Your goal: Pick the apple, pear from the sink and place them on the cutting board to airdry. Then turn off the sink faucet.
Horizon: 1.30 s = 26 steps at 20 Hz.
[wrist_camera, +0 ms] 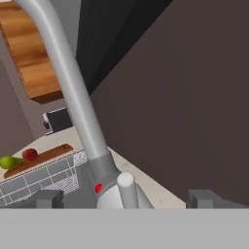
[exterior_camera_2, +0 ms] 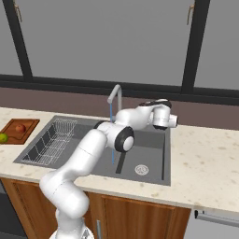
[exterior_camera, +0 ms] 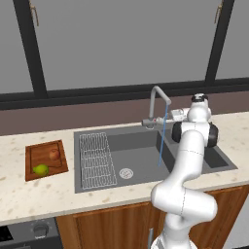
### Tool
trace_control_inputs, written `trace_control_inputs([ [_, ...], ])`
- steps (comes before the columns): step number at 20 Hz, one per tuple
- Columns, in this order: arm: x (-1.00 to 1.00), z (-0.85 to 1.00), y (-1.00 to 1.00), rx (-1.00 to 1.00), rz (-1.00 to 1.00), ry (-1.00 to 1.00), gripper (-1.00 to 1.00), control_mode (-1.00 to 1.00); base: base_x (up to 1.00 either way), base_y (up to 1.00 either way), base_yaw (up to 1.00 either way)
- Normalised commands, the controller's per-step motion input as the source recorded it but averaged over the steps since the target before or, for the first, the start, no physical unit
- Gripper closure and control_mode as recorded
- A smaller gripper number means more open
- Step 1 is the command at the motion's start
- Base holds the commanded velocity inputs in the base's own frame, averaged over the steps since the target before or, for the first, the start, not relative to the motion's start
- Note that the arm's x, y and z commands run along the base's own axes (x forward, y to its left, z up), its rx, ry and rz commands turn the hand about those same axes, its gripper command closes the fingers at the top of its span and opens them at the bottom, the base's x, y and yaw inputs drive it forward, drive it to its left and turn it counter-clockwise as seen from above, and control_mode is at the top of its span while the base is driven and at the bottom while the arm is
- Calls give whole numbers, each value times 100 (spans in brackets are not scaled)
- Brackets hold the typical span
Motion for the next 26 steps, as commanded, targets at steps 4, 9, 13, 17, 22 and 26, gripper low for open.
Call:
trace_control_inputs([
  [4,19,0,54,3,14,-2,-100,-100,0,0,0],
  [9,25,6,73,0,15,-6,-100,-100,0,0,0],
  [13,29,14,85,0,16,-7,-100,-100,0,0,0],
  [17,35,18,91,0,16,-8,-100,-100,0,0,0],
  [22,38,25,99,-3,15,-8,-100,-100,0,0,0],
  [26,35,45,100,-18,10,-3,-100,-100,0,0,0],
])
